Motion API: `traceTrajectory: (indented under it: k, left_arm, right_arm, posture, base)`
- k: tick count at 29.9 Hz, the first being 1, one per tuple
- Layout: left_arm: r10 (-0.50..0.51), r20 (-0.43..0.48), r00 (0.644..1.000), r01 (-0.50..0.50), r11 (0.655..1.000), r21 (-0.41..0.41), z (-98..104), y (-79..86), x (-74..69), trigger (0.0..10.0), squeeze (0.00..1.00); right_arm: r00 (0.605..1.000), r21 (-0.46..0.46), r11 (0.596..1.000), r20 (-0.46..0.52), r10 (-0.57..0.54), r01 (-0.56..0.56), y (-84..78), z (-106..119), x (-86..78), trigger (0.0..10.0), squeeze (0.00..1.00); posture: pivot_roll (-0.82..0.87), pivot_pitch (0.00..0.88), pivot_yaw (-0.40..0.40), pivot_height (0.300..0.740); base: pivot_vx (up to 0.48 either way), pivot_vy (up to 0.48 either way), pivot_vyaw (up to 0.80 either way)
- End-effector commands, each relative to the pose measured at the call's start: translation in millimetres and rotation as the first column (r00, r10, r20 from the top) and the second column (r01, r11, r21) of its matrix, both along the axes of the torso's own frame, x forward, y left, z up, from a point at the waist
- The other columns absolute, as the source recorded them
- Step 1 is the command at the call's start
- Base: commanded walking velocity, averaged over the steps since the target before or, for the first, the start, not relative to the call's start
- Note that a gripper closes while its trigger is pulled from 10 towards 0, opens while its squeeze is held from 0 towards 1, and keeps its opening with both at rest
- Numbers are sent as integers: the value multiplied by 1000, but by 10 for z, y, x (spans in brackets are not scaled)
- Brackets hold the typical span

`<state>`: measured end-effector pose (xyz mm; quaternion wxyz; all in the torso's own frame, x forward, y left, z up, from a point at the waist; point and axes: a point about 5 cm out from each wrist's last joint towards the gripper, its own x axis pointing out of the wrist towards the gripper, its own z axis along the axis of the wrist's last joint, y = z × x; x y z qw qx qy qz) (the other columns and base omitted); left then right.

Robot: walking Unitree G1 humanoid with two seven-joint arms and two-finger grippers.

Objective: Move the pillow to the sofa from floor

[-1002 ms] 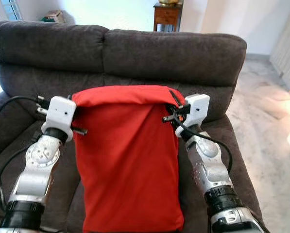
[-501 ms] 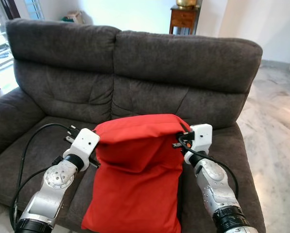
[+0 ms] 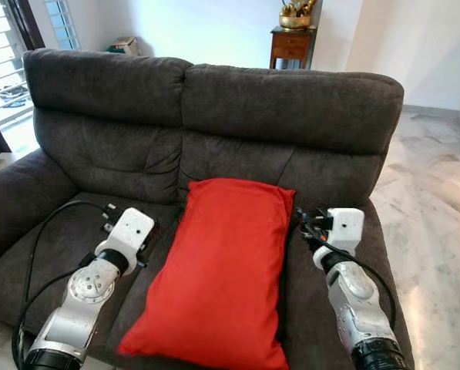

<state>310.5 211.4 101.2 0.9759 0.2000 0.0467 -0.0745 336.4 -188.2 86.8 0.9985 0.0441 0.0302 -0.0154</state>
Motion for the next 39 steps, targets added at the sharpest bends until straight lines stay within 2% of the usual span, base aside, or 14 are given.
traceTrajectory:
  k: [1, 3, 4, 5, 8, 11, 12, 14, 16, 19, 21, 24, 27, 39]
  left_arm:
    - [78, -65, 995, -81, 996, -48, -186, 148, -58, 10000, 0]
    - [137, -140, 981, -144, 988, -47, -395, 244, -117, 10000, 0]
    - [209, -246, 946, -233, 970, -71, -655, 347, -230, 10000, 0]
    - [242, -289, 926, -278, 956, -90, -760, 385, -290, 10000, 0]
    - [280, -381, 881, -310, 951, -16, -975, 433, -436, 10000, 0]
    - [284, -475, 833, -302, 953, 41, -1209, 415, -637, 10000, 0]
    - [282, -524, 803, -306, 951, 43, -1331, 385, -758, 10000, 0]
    - [281, -557, 782, -296, 953, 65, -1407, 365, -841, 10000, 0]
    - [288, -656, 698, -302, 948, 95, -1652, 289, -1148, 10000, 0]
    - [295, -689, 662, -330, 940, 85, -1722, 268, -1254, 10000, 0]
    - [295, -727, 620, -339, 936, 91, -1807, 218, -1384, 10000, 0]
    - [288, -735, 613, -334, 938, 88, -1828, 192, -1412, 10000, 0]
    - [283, -735, 616, -338, 938, 78, -1833, 175, -1415, 10000, 0]
    - [272, -733, 624, -326, 943, 72, -1823, 167, -1388, 10000, 0]
  right_arm:
    - [991, 5, 993, -76, -114, 115, -201, -192, -117, 10000, 0]
    - [976, -17, 988, -156, -155, 154, -313, -392, -240, 10000, 0]
    - [947, -49, 981, -256, -193, 186, -419, -618, -397, 10000, 0]
    - [931, -61, 978, -299, -209, 200, -457, -709, -469, 10000, 0]
    - [888, -69, 965, -381, -259, 252, -544, -879, -630, 10000, 0]
    - [823, -91, 953, -485, -295, 288, -603, -1092, -859, 10000, 0]
    - [785, -119, 946, -533, -316, 301, -637, -1201, -1005, 10000, 0]
    - [763, -130, 943, -559, -325, 306, -653, -1263, -1095, 10000, 0]
    - [673, -140, 927, -652, -350, 346, -669, -1474, -1417, 10000, 0]
    - [637, -129, 922, -687, -349, 366, -650, -1545, -1526, 10000, 0]
    - [590, -127, 925, -738, -329, 357, -586, -1641, -1665, 10000, 0]
    - [580, -123, 932, -752, -312, 341, -540, -1669, -1693, 10000, 0]
    - [598, -99, 940, -749, -286, 327, -452, -1669, -1645, 10000, 0]
    - [618, -57, 957, -752, -229, 285, -365, -1664, -1584, 10000, 0]
  posture:
    - [130, 0, 39, 740]
    - [108, 0, 50, 740]
    - [95, 0, 59, 740]
    - [87, 0, 61, 740]
    - [82, 0, 61, 740]
    - [73, 0, 57, 740]
    - [69, 0, 56, 740]
    - [66, 0, 54, 740]
    - [49, 0, 57, 740]
    - [44, 0, 61, 740]
    - [60, 0, 52, 740]
    - [69, 0, 48, 740]
    - [73, 0, 47, 740]
    - [69, 0, 50, 740]
  base:
    - [0, 0, 0]
    - [0, 0, 0]
    - [0, 0, 0]
    - [0, 0, 0]
    - [0, 0, 0]
    - [0, 0, 0]
    - [0, 0, 0]
    - [0, 0, 0]
    - [0, 0, 0]
    - [0, 0, 0]
    - [0, 0, 0]
    - [0, 0, 0]
    - [0, 0, 0]
    - [0, 0, 0]
